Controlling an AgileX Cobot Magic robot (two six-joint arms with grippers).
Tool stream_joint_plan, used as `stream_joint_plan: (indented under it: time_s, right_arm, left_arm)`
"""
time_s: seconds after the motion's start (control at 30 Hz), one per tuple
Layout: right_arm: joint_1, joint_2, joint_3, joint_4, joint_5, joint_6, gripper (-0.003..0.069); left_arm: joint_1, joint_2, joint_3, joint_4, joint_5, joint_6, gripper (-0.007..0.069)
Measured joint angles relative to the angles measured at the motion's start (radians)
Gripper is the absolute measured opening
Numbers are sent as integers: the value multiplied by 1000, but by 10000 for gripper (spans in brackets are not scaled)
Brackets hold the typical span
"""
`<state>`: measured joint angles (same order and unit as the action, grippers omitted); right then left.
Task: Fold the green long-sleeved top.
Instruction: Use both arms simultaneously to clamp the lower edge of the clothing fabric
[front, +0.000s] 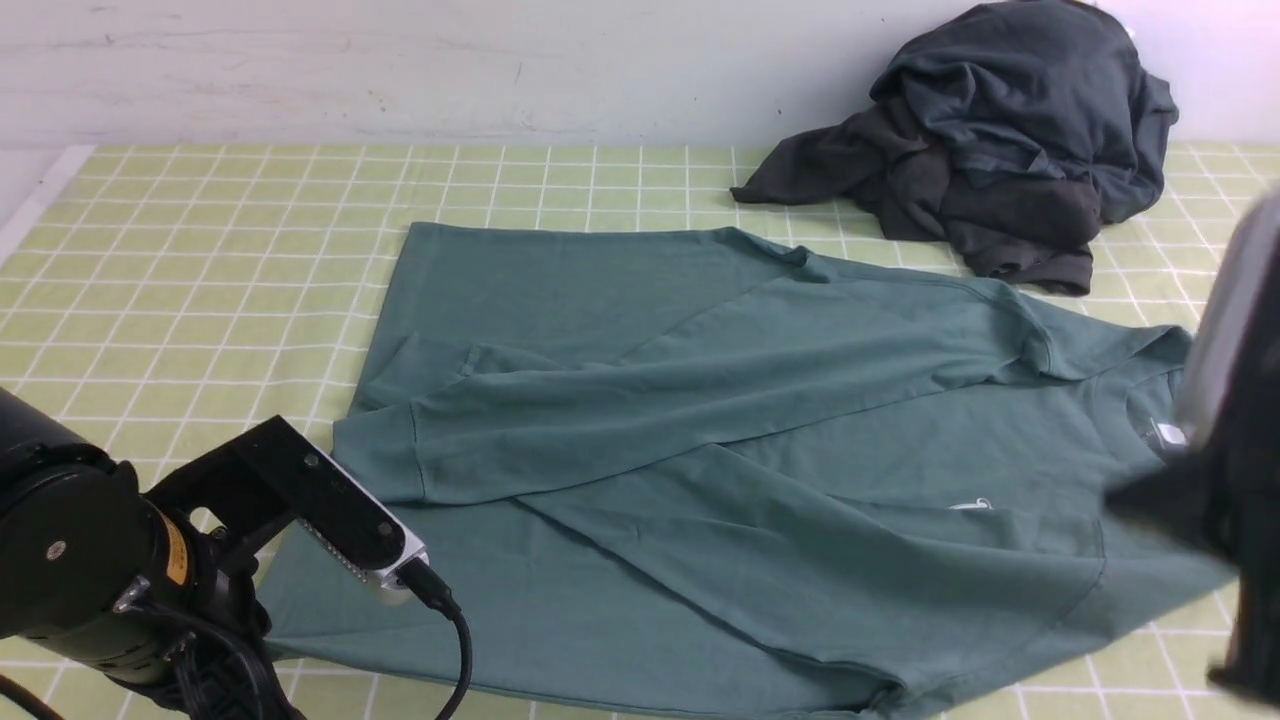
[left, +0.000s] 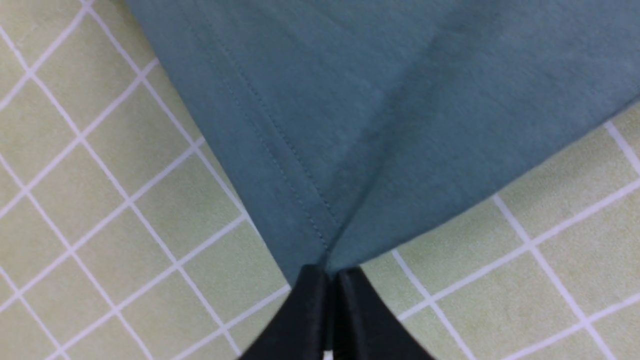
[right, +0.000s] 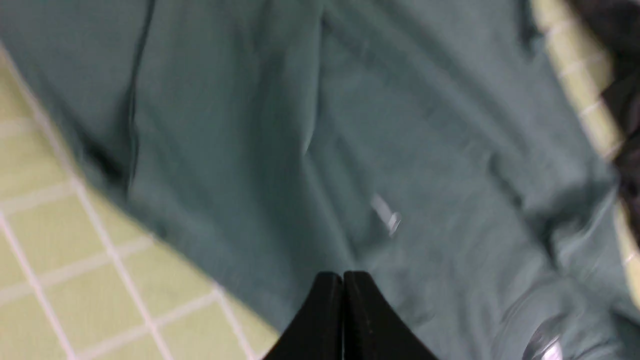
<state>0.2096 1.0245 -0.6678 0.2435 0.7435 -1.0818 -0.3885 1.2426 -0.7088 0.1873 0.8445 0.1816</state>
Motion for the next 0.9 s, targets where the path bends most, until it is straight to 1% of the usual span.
stream_joint_plan:
  time_s: [0.1,0.2,0.23,0.27,0.3,0.33,0.37,0.4,0.43,0.57,0.83,0.9]
  right_arm:
    - [0,76,82,-193,-65,19,70]
    - [0,150,101,-323,-123,50,128]
    - [0,217,103,-415,-169,82,174]
    - [0,233,103,-424,-169,86,178]
    - [0,275,103,-485,-191,112,207]
    - [0,289,102,-501,-195,115,213]
    - [0,345,101,-570,-207,141,235]
    - [0,356,100,-585,-209,148,237]
    - [0,396,99,-640,-226,161,244]
    - [0,474,95,-724,-279,190,246]
    - [0,513,93,-798,-383,215,247]
    - [0,519,93,-810,-398,217,233]
  left_arm:
    - [0,-5,0,-12,5,0,-1]
    - [0,-5,0,-17,9,-1,-1]
    - [0,-5,0,-23,12,-2,-1]
    - [0,-5,0,-23,12,-2,-1]
    - [0,-5,0,-28,16,-2,-1]
    - [0,-5,0,-31,16,-2,-1]
    - [0,-5,0,-37,16,-2,-1]
    - [0,-5,0,-38,16,-2,-1]
    - [0,-5,0,-39,16,-1,-1]
    - [0,-5,0,-42,16,-1,-1]
    - [0,-5,0,-42,15,-1,-1]
    - [0,-5,0,-44,15,-1,-1]
